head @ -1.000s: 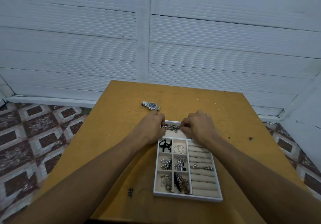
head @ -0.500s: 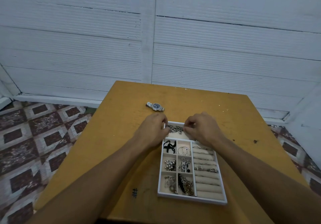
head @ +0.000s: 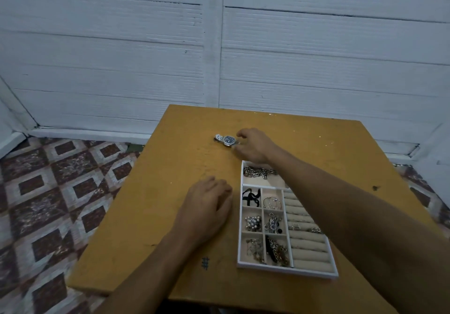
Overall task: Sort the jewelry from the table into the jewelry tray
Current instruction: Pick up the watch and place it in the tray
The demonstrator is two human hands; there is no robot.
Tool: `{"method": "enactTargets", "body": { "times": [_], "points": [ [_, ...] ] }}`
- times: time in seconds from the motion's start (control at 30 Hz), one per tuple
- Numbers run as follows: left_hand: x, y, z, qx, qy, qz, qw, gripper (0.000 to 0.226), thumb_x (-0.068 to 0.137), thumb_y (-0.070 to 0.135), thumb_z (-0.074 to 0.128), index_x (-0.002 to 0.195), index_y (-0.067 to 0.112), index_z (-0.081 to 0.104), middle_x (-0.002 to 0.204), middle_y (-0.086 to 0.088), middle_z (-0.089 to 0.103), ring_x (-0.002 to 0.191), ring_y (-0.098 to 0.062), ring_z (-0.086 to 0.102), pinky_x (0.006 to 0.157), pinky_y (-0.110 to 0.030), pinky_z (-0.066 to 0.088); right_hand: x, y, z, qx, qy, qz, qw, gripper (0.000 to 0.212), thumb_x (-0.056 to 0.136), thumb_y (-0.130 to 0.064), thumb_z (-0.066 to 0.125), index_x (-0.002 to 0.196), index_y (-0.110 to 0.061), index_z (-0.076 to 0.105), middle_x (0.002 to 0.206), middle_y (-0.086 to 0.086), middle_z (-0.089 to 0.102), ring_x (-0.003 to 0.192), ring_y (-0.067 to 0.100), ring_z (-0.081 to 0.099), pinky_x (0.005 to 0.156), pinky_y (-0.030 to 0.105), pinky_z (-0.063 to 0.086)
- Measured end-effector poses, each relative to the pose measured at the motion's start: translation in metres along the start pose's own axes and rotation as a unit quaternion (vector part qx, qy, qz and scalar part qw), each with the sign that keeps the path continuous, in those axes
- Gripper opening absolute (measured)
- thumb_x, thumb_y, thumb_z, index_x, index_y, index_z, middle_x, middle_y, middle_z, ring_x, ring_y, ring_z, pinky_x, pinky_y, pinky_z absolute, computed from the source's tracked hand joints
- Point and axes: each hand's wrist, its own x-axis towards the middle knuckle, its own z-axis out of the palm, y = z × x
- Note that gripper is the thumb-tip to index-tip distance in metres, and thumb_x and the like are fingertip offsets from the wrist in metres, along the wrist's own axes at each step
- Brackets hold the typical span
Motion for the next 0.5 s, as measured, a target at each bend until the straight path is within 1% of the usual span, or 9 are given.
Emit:
{"method": "enactTargets", "body": {
  "times": [0.07, 0.13, 0.17, 0.27, 0.37, 0.43, 0.5],
  "points": [
    [-0.006, 0.001, 0.002, 0.021, -0.026, -0.006, 0.999, 0.038, 0.098, 0.037, 0.044, 0.133, 0.026, 0.051, 0.144, 0.007, 0.046, 0.140, -0.015, 0.029, 0.115, -0.032, 0.018, 0.010, -0.009, 0.007, -0.002, -0.008, 0.012, 1.000, 0.051, 0.094, -0.037, 0.053, 0.137, -0.010, 0.047, 0.139, 0.014, 0.049, 0.124, 0.030, 0.048, 0.104, 0.040, 0.040],
    [-0.008, 0.002, 0.005, 0.048, -0.036, 0.001, 0.998, 0.042, 0.099, 0.038, 0.040, 0.140, 0.028, 0.044, 0.151, 0.007, 0.037, 0.143, -0.016, 0.022, 0.116, -0.033, 0.013, 0.016, -0.017, 0.013, -0.004, -0.004, 0.023, 1.000, 0.045, 0.095, -0.043, 0.048, 0.130, -0.014, 0.053, 0.132, 0.012, 0.055, 0.119, 0.032, 0.051, 0.100, 0.045, 0.043],
    [-0.009, 0.001, 0.006, 0.053, -0.035, 0.005, 0.998, 0.043, 0.099, 0.038, 0.039, 0.140, 0.028, 0.043, 0.152, 0.006, 0.035, 0.144, -0.017, 0.021, 0.116, -0.033, 0.012, 0.018, -0.019, 0.016, -0.009, 0.000, 0.034, 0.999, 0.043, 0.096, -0.045, 0.045, 0.126, -0.016, 0.055, 0.128, 0.011, 0.056, 0.118, 0.033, 0.051, 0.098, 0.046, 0.043],
    [-0.010, 0.000, 0.009, 0.061, -0.025, 0.009, 0.998, 0.042, 0.099, 0.037, 0.038, 0.139, 0.026, 0.046, 0.150, 0.004, 0.039, 0.143, -0.019, 0.025, 0.115, -0.034, 0.013, 0.021, -0.023, 0.021, -0.021, 0.021, 0.068, 0.997, 0.043, 0.096, -0.047, 0.044, 0.123, -0.016, 0.057, 0.128, 0.011, 0.054, 0.120, 0.034, 0.046, 0.095, 0.043, 0.040],
    [-0.009, 0.000, 0.009, 0.066, -0.017, 0.017, 0.998, 0.042, 0.098, 0.037, 0.040, 0.137, 0.025, 0.049, 0.147, 0.003, 0.043, 0.141, -0.021, 0.029, 0.114, -0.035, 0.016, 0.022, -0.026, 0.024, -0.018, 0.024, 0.095, 0.995, 0.041, 0.095, -0.047, 0.048, 0.118, -0.016, 0.059, 0.125, 0.010, 0.056, 0.119, 0.033, 0.044, 0.090, 0.041, 0.038],
    [-0.009, 0.000, 0.009, 0.064, -0.023, 0.017, 0.998, 0.041, 0.098, 0.036, 0.040, 0.137, 0.025, 0.049, 0.148, 0.003, 0.042, 0.142, -0.021, 0.028, 0.115, -0.036, 0.018, 0.023, -0.031, 0.024, -0.003, 0.014, 0.106, 0.994, 0.039, 0.093, -0.045, 0.051, 0.117, -0.015, 0.058, 0.121, 0.010, 0.058, 0.117, 0.033, 0.045, 0.091, 0.041, 0.039],
    [-0.009, 0.000, 0.008, 0.057, -0.033, 0.013, 0.998, 0.041, 0.099, 0.034, 0.039, 0.138, 0.025, 0.048, 0.149, 0.003, 0.040, 0.143, -0.021, 0.026, 0.116, -0.037, 0.018, 0.023, -0.035, 0.024, 0.002, 0.004, 0.108, 0.994, 0.037, 0.090, -0.043, 0.054, 0.116, -0.017, 0.054, 0.119, 0.009, 0.058, 0.115, 0.033, 0.048, 0.095, 0.044, 0.040]
  ]
}}
